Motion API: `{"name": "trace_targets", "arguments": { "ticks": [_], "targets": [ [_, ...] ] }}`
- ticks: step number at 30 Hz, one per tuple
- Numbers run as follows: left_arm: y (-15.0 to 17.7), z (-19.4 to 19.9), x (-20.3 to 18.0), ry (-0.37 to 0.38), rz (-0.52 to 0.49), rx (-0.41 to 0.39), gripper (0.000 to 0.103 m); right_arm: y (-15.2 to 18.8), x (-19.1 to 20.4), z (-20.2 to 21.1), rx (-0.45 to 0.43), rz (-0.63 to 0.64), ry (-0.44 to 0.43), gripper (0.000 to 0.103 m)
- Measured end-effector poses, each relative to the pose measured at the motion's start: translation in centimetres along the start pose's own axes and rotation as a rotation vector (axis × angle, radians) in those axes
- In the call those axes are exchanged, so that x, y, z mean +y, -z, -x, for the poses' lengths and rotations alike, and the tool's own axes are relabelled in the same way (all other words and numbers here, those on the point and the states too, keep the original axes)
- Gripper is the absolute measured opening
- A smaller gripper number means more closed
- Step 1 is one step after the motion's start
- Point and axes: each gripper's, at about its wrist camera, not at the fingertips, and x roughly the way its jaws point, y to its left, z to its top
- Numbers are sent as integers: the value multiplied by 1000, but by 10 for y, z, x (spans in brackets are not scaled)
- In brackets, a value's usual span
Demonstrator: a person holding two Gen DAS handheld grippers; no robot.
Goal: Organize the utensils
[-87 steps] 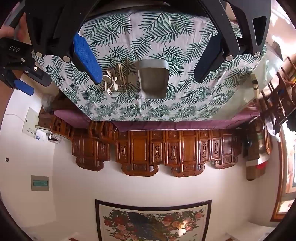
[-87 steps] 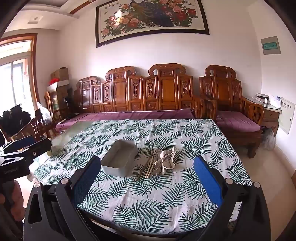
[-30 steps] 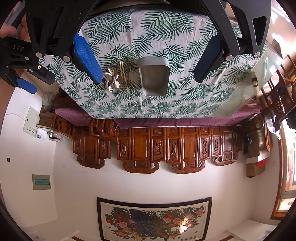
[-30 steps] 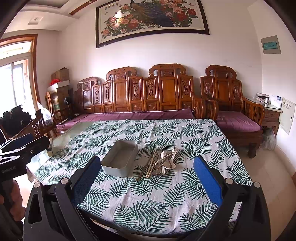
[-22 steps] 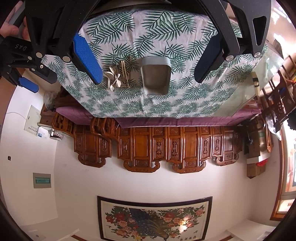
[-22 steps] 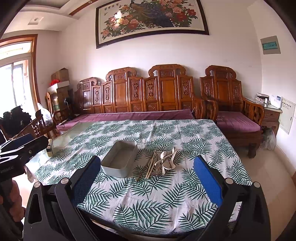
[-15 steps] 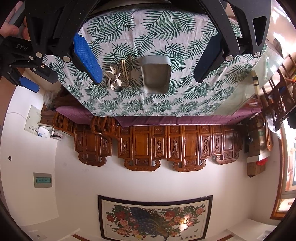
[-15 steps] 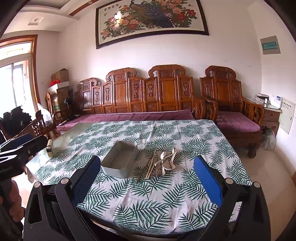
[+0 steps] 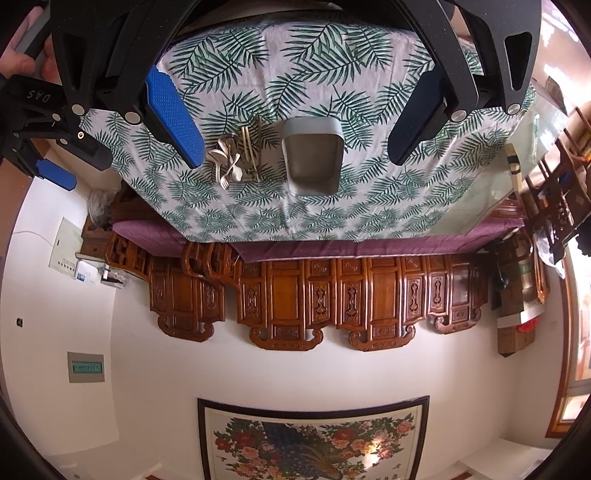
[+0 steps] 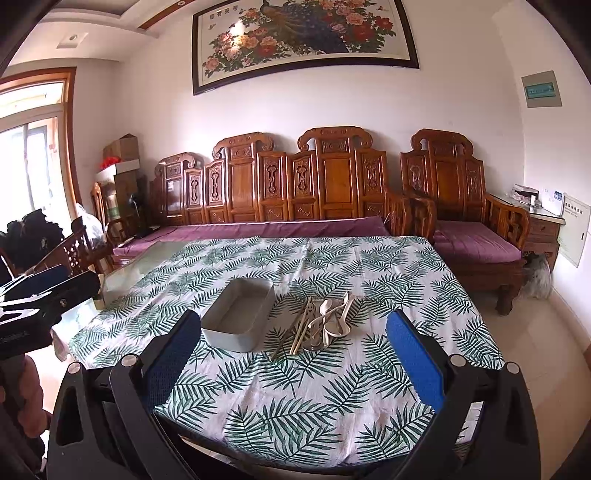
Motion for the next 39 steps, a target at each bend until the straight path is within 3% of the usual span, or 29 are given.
{"name": "trace_targets", "arguments": {
  "ticks": [14,26,32,39],
  "targets": [
    [15,-48,-5,52,-52,81,96,15,-17,-41,41,45,-12,101],
    [17,-97,-4,77,-74,152,96,6,-46,-92,87,70,-45,101],
    [17,-130,-5,99,-76,194,96,-2,-68,-132,127,69,-41,100],
    [19,-169,-14,128,-95,246,96,3,-88,-180,198,62,-34,92]
  ]
}}
